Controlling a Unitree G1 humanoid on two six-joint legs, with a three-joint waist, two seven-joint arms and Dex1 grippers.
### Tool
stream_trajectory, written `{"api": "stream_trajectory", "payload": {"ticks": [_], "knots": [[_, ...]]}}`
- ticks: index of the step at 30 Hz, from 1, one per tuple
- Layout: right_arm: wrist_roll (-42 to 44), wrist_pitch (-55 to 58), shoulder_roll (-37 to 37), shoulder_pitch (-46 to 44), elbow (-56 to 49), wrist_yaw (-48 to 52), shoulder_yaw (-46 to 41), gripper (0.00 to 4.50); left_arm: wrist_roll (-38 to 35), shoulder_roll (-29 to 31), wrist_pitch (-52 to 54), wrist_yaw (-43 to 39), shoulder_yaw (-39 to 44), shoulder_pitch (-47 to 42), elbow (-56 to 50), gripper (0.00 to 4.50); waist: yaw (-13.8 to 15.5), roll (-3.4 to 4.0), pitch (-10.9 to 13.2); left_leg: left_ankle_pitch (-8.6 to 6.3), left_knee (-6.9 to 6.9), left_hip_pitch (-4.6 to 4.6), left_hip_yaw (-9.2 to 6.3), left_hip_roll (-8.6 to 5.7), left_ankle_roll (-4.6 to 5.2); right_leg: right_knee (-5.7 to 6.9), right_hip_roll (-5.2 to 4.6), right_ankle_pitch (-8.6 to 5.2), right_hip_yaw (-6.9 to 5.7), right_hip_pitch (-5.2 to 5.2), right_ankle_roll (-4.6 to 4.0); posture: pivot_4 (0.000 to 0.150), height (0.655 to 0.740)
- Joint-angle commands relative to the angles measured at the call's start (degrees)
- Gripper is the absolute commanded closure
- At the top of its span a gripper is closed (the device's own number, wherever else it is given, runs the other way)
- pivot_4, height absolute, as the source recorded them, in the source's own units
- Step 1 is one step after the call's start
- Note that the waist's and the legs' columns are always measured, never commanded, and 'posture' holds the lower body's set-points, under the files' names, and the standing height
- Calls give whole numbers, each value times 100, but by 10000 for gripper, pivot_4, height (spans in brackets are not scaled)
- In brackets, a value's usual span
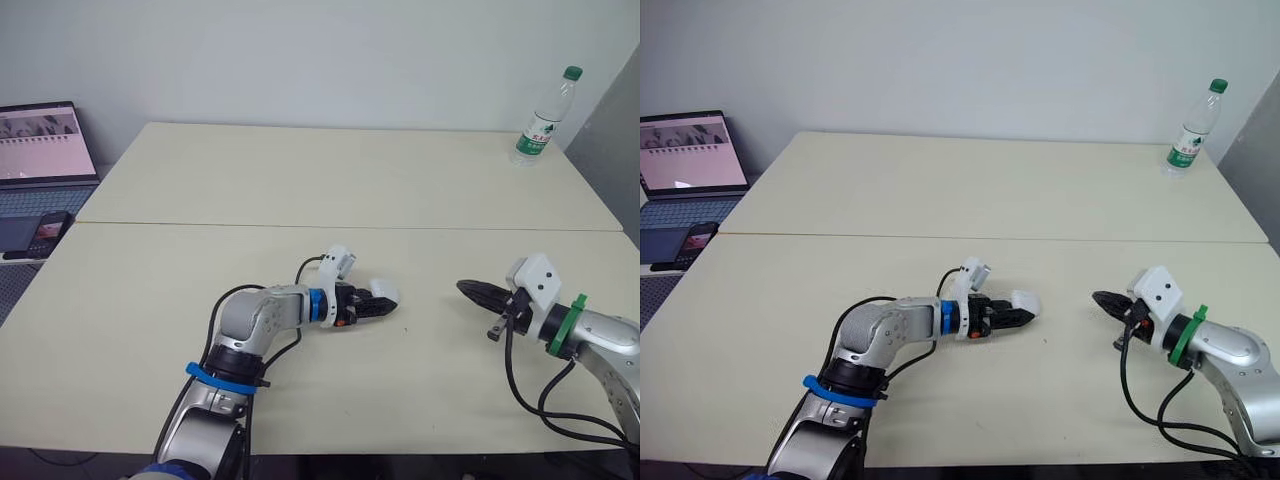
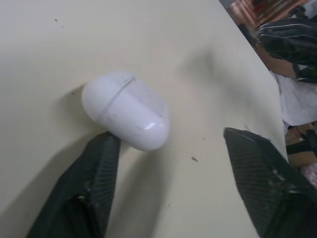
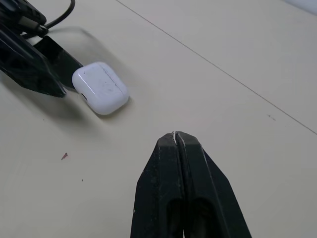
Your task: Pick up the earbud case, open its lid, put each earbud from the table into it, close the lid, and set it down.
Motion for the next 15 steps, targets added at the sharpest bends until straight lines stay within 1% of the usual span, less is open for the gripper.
{"api": "stream_trajectory", "payload": {"ticks": [1, 2, 4, 5, 7, 10, 12, 14, 15], "knots": [[24, -302, 29, 166, -149, 89, -302, 45000, -281, 365, 54, -264, 183, 291, -729, 140, -2, 0, 0, 0, 0, 0, 0, 0, 0, 0, 0, 0, 0, 0, 0, 1500, 7362], [29, -387, 48, 252, -124, 135, -338, 45000, -261, 590, -24, -387, 133, 454, -932, 140, -4, 0, 0, 0, -1, 0, -1, 1, 0, 0, -1, 0, 0, 0, -1, 1500, 7362], [105, -572, 102, 467, -32, 262, -469, 45000, -2, 1172, -453, -687, -121, 855, -1358, 140, -4, 1, -1, 0, -3, 4, -1, 4, -1, 1, -2, -2, 0, 0, -4, 1500, 7362], [143, -629, 126, 545, 19, 315, -528, 45000, 126, 1373, -688, -770, -200, 1010, -1478, 140, 1, 1, 0, 0, -4, 4, -3, 6, -1, 2, -5, -3, -1, 0, -6, 1500, 7362], [345, -727, 208, 711, 147, 543, -667, 45000, 509, 1697, -1567, -898, -195, 1384, -1593, 140, 5, 2, -1, 0, -3, 7, -4, 5, -1, 2, -11, -5, -3, 3, -9, 1500, 7362], [616, -938, 268, 908, 350, 988, -787, 39009, 1005, 2011, -3257, -1297, -37, 2018, -1565, 0, 9, 1, 0, 0, -2, 12, 3, 3, -1, 0, -28, -5, 0, 8, -10, 1500, 7362], [587, -1225, 287, 952, 569, 1229, -772, 32210, 656, 2033, -3613, -1663, 294, 2458, -1628, 0, 7, 2, -1, 0, -1, 13, 9, 3, -1, -1, -36, -6, 0, 8, -13, 1500, 7362], [473, -1483, 304, 951, 805, 1370, -726, 24278, 546, 2023, -3845, -1739, 503, 2764, -1669, 0, 9, 1, 0, 0, -1, 14, 11, 2, 0, -1, -43, -9, -3, 8, -17, 1500, 7362], [440, -1567, 315, 940, 904, 1412, -712, 21228, 553, 2026, -3964, -1757, 553, 2863, -1688, 0, 10, 1, 0, 0, -1, 13, 10, 2, 0, -1, -43, -9, -4, 8, -17, 1500, 7362]]}}
